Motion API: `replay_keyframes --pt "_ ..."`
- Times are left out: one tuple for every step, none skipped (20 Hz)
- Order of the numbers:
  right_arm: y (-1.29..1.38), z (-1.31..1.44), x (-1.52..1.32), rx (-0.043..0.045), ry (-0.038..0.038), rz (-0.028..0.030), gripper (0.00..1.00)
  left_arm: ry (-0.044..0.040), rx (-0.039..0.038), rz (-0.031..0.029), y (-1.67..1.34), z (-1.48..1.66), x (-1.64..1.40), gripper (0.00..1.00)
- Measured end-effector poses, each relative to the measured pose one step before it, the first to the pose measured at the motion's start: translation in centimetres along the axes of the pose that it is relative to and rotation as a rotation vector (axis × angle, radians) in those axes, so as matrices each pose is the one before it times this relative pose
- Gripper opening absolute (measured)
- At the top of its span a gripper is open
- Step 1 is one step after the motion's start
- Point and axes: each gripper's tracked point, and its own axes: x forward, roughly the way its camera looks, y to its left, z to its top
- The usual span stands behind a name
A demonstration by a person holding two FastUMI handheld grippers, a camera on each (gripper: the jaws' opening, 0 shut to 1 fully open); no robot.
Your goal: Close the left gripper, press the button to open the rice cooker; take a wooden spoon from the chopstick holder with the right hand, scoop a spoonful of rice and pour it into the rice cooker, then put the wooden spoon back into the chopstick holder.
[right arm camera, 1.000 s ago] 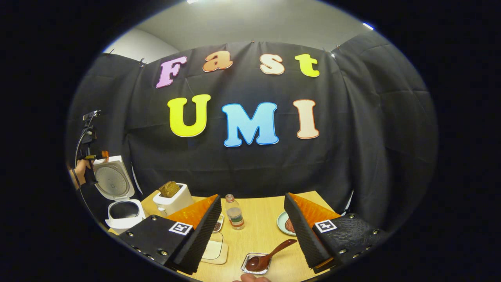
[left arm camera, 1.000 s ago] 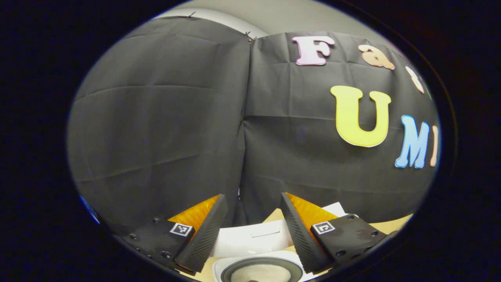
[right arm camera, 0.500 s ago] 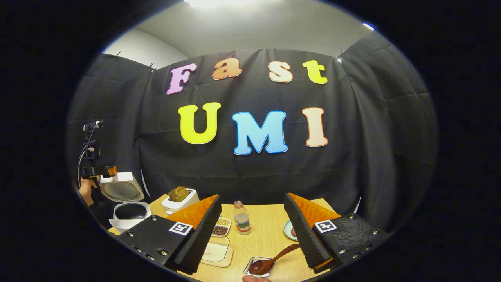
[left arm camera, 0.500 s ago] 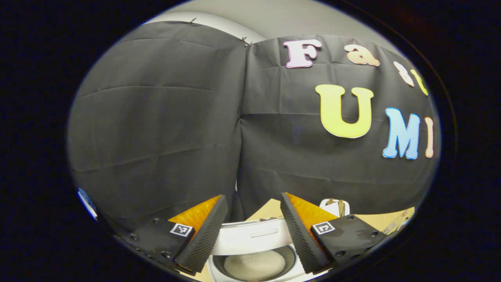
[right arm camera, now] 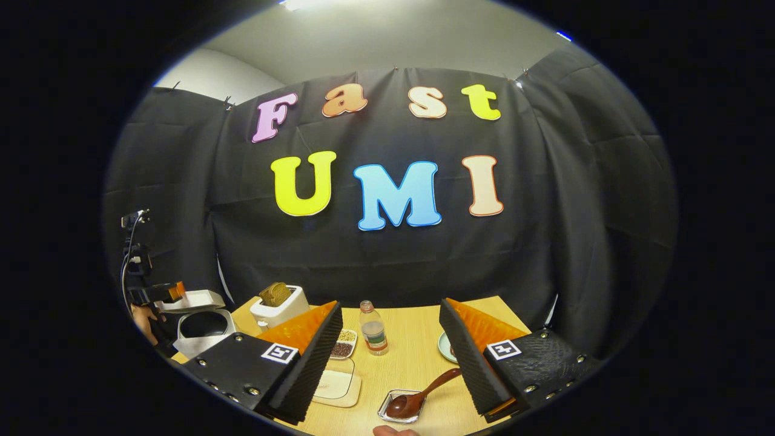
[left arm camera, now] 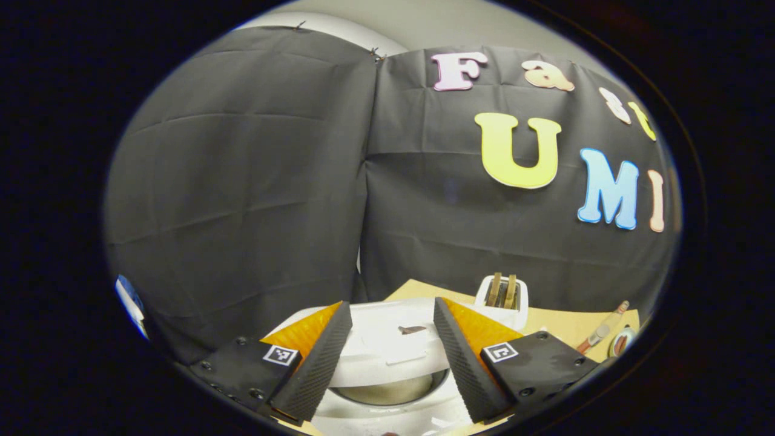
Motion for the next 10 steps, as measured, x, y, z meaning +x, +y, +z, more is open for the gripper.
replay_keyframes --pt "0.115 -0.102 -0.103 -0.00027 0.00269 0.00087 0.98 0.01304 -0.00268 -0.00536 -0.165 -0.275 -0.066 0.94" --pt "-0.056 -0.104 -0.076 -0.00357 0.00347 0.00042 0.98 0.01648 -0.00294 -0.0066 -0.221 -0.483 -0.169 0.95" --pt "0.017 -0.024 -0.21 -0.00326 0.0012 0.00076 0.98 0.02349 -0.00776 -0.0029 -0.051 -0.567 -0.119 0.96" --pt "0.026 0.006 -0.092 -0.00149 -0.00363 -0.00054 0.97 0.02601 -0.00878 0.00015 -0.146 -0.61 -0.451 0.92" --pt "-0.06 0.035 -0.119 -0.00441 -0.00129 -0.00177 0.97 0.01255 0.00425 0.00061 -0.132 -0.32 -0.406 0.99" --pt "-0.121 -0.118 -0.154 -0.00558 0.00129 -0.00298 0.98 0.00438 0.01596 0.00037 0.152 -0.194 -0.104 0.93" --pt "-0.049 -0.097 -0.101 -0.00356 0.00198 -0.00272 0.98 0.00317 0.0212 -0.00003 0.154 -0.078 0.18 0.93" --pt "-0.046 -0.173 -0.096 -0.00176 0.00503 -0.00251 0.98 0.01746 0.01128 -0.00521 0.288 -0.425 -0.052 0.96" --pt "-0.122 -0.22 -0.024 0.00074 0.00646 -0.00402 0.98 0.018 0.00107 -0.00937 -0.05 -0.304 -0.078 0.99" --pt "-0.058 -0.277 -0.103 0.00287 0.00742 -0.00341 0.98 0.01812 -0.0013 -0.005 -0.199 -0.361 -0.314 0.95"
